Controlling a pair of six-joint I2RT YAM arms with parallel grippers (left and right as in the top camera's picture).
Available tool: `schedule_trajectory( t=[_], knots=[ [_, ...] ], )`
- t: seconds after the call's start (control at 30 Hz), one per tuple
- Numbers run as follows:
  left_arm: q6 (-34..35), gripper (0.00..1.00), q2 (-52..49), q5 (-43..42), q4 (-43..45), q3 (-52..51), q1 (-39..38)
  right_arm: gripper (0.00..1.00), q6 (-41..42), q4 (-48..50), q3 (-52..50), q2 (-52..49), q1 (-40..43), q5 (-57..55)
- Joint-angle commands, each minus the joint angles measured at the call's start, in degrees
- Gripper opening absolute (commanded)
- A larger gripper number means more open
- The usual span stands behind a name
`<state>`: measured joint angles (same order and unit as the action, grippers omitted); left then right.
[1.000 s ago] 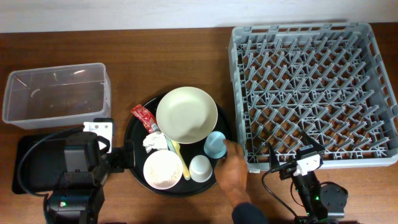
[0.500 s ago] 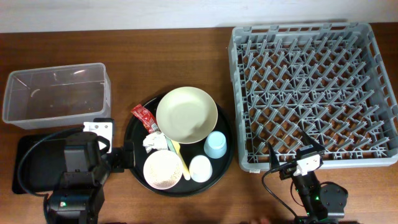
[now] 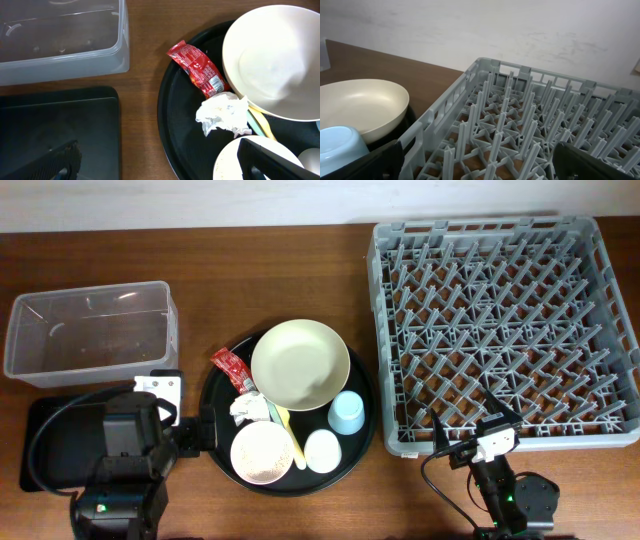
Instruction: Sort waste into correct bins and load items into the dishwasher rack
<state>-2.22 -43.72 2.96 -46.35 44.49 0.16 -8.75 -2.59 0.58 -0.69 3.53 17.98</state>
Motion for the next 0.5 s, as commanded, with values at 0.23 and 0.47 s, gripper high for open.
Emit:
schedule_trajectory(
  t=[0.23,0.47],
  knots=[
    [-0.9,0.99,0.2,-0.8,-0.3,0.8,-0.1,0.98,0.7,-0.4,-0.3,0.4,-0.6,-0.7],
    [-0.9,0.99,0.2,-0.8,-0.5,0.8,-0.1,0.98,0.7,-0.4,-0.3,0.4,-0.6,-0.7]
  ],
)
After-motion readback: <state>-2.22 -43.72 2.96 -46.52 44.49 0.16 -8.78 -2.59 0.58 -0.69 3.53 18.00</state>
